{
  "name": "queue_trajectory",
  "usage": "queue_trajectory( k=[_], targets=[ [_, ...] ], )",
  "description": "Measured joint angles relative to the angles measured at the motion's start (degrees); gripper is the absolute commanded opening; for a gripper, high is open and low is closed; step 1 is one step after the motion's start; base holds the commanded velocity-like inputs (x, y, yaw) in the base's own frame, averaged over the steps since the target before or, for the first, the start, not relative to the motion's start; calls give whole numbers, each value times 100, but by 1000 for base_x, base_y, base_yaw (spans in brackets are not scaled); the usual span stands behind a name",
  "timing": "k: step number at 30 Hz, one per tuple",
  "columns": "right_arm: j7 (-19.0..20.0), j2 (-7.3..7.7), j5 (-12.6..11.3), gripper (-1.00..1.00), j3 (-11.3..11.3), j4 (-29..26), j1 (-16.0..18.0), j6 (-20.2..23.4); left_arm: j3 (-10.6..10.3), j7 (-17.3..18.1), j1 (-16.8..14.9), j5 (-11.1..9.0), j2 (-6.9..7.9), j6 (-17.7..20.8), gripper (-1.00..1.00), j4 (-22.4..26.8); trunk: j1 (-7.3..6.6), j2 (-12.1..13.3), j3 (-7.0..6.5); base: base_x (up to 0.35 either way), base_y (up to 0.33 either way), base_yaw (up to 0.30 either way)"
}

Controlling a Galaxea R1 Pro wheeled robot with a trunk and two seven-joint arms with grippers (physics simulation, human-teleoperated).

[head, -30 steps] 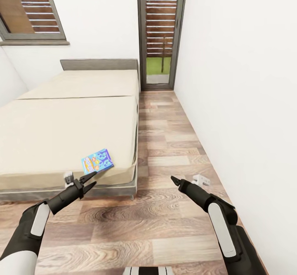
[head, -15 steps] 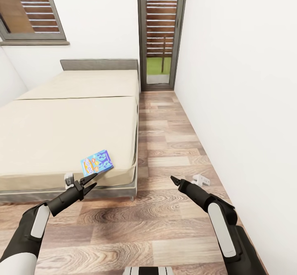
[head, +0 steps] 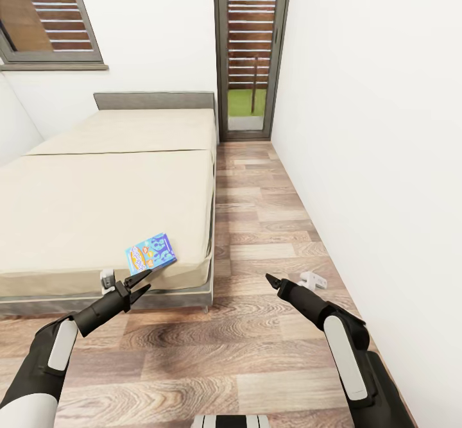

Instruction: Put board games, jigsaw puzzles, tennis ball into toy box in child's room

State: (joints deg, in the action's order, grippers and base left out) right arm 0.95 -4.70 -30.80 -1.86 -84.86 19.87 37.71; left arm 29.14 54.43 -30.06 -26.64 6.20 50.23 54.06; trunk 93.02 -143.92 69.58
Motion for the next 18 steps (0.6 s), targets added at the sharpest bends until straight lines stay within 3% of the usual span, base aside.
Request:
queue_trajectory(
  k=[18],
  targets=[
    [0, 1, 10, 100, 3, 60, -1, 0, 5, 4, -22, 13, 15, 89, 100, 0, 0, 0, 0, 0, 0, 0]
  ],
)
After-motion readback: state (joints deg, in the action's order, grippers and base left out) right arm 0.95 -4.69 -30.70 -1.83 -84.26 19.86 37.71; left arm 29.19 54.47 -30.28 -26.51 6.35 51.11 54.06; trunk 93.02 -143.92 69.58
